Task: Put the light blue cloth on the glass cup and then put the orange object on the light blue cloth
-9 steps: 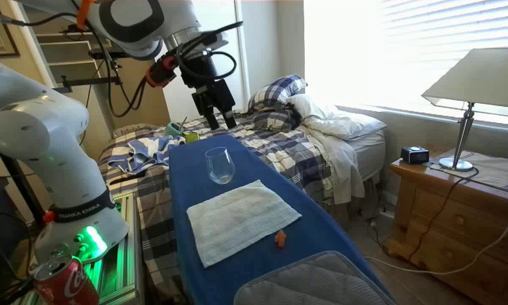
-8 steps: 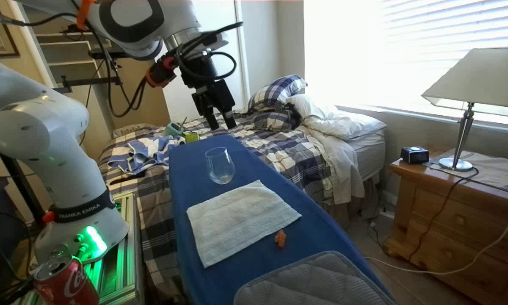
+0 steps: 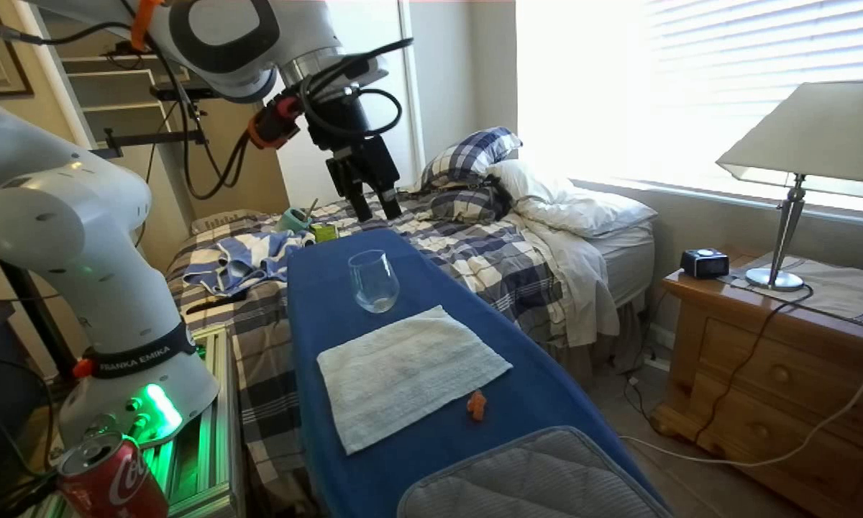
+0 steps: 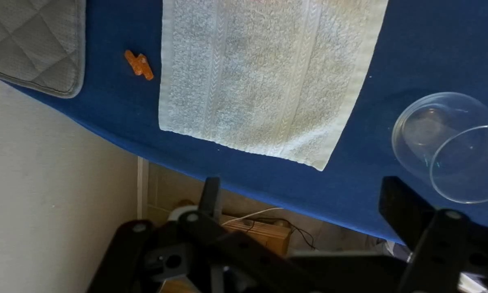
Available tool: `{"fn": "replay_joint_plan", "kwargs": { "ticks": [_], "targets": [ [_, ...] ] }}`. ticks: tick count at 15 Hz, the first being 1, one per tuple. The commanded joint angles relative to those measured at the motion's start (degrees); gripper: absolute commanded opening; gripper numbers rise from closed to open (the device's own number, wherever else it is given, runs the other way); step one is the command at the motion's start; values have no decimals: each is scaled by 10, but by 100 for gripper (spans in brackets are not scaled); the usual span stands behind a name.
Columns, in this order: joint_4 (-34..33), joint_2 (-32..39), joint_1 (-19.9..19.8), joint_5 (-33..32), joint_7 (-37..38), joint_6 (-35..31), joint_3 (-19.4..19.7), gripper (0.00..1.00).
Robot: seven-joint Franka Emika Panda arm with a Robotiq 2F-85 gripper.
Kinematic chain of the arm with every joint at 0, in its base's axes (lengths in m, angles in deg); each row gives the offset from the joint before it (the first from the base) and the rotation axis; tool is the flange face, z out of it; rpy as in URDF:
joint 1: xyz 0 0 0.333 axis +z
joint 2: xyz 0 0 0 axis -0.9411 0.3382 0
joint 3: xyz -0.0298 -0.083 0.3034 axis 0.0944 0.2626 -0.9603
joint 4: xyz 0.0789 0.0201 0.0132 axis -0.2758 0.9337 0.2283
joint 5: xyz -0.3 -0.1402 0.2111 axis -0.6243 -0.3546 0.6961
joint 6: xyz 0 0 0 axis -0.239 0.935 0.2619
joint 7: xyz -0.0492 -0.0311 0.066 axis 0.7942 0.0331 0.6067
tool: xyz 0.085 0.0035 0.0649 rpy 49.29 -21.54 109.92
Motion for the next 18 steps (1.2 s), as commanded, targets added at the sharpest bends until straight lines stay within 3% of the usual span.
{"fn": "replay_joint_plan", "kwargs": {
  "ticks": [1,10,18],
  "targets": [
    [-7,21,-6,2,18,-15,-3,100],
    [-68,230,-18,49,192,-86,-11,100],
    [-115,351,-9,107,231,-106,-4,100]
  ]
}}
